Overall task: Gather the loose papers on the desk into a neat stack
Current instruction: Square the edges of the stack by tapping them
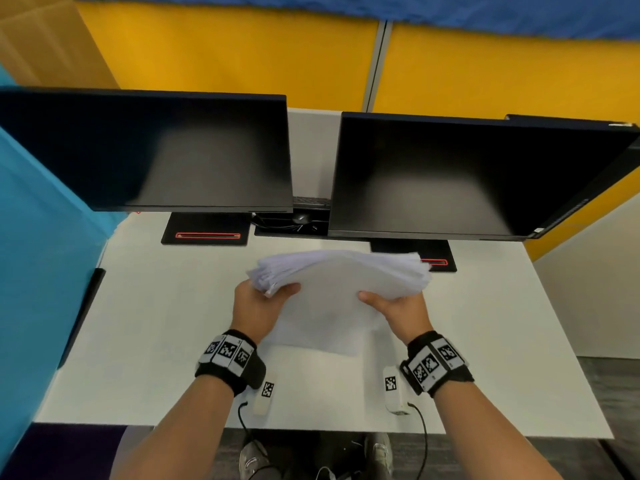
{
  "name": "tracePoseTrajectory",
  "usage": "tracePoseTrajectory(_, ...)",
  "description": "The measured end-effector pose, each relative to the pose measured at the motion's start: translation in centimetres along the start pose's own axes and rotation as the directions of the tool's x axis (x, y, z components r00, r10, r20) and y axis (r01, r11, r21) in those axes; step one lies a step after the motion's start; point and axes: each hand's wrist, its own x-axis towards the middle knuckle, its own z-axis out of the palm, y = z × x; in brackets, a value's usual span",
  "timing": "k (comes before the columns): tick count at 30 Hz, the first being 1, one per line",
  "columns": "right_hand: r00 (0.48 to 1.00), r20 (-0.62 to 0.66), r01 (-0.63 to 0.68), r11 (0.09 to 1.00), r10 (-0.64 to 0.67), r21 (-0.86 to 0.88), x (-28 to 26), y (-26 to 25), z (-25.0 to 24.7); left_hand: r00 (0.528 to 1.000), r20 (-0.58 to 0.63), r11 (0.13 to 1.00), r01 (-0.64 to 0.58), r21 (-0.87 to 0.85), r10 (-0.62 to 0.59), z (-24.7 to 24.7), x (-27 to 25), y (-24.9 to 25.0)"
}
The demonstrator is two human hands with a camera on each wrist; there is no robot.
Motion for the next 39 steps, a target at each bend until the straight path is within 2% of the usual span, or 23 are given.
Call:
tracePoseTrajectory(3,0.986,0.053,-0.159,0.987,0.158,0.015,-0.2,0.7,-1.0,0.997,-0.066,0.990,0.026,-0.141,-0.036,-1.3,0.7,0.9)
tracePoseTrajectory(6,0.977,0.073,-0.204,0.979,0.203,0.010,-1.1,1.5,-1.8,0.984,-0.148,0.945,0.046,-0.324,-0.098,-3.2,1.4,0.9)
tracePoseTrajectory(8,0.976,0.026,-0.217,0.968,0.216,0.121,-1.7,1.7,-1.7,0.977,-0.164,0.874,0.042,-0.484,-0.137,-3.8,1.6,1.1)
tracePoseTrajectory(11,0.978,0.014,-0.199,0.916,0.207,0.349,-1.9,1.3,-0.3,0.978,-0.090,0.715,0.074,-0.695,-0.189,-3.1,1.6,1.5)
tracePoseTrajectory(15,0.987,-0.033,-0.134,0.907,0.159,0.399,-1.3,-0.1,1.9,0.968,-0.014,0.585,0.141,-0.799,-0.252,-1.2,0.9,1.9)
tracePoseTrajectory(18,0.985,-0.030,-0.138,0.872,0.172,0.470,-0.6,-0.5,2.6,0.956,0.008,0.554,0.178,-0.813,-0.295,-0.5,0.3,1.9)
tracePoseTrajectory(21,0.984,0.019,-0.161,0.833,0.179,0.529,-0.5,-1.0,2.3,0.964,0.050,0.550,0.191,-0.813,-0.261,-0.4,-0.2,1.6)
tracePoseTrajectory(25,0.993,-0.027,-0.085,0.862,0.114,0.500,-1.1,-1.9,1.9,0.981,0.066,0.631,0.167,-0.758,-0.181,-2.0,-0.2,0.9)
tracePoseTrajectory(28,0.996,-0.084,-0.006,0.924,0.042,0.382,-1.7,-2.7,0.0,0.995,0.006,0.738,0.082,-0.670,-0.104,-6.2,0.7,0.3)
tracePoseTrajectory(30,0.997,-0.075,0.014,0.961,0.007,0.277,-1.9,-3.3,-1.8,0.998,-0.015,0.892,0.043,-0.449,-0.056,-9.0,1.3,0.8)
tracePoseTrajectory(32,0.999,-0.047,0.021,0.979,-0.012,0.202,-1.9,-3.6,-3.1,0.997,0.072,0.992,0.028,-0.120,-0.019,-9.8,1.8,1.6)
tracePoseTrajectory(34,0.999,-0.045,0.030,0.990,-0.023,0.139,-1.7,-3.6,-3.6,0.985,0.144,0.982,0.066,0.179,-0.092,-8.7,2.1,1.6)
tracePoseTrajectory(35,0.997,-0.070,0.042,0.993,-0.035,0.112,-1.7,-3.5,-3.6,0.980,0.117,0.949,0.120,0.293,-0.160,-8.0,1.9,1.6)
tracePoseTrajectory(36,0.992,-0.115,0.057,0.994,-0.047,0.089,-1.6,-3.4,-3.5,0.978,0.068,0.938,0.170,0.303,-0.199,-7.3,1.8,0.7)
tracePoseTrajectory(37,0.984,-0.167,0.076,0.995,-0.064,0.068,-1.5,-3.1,-3.3,0.982,0.016,0.942,0.174,0.288,-0.186,-6.6,1.5,0.4)
tracePoseTrajectory(39,0.966,-0.238,0.105,0.994,-0.100,0.009,-1.4,-2.5,-3.1,0.996,-0.050,0.981,0.078,0.177,-0.071,-4.9,0.7,-1.0)
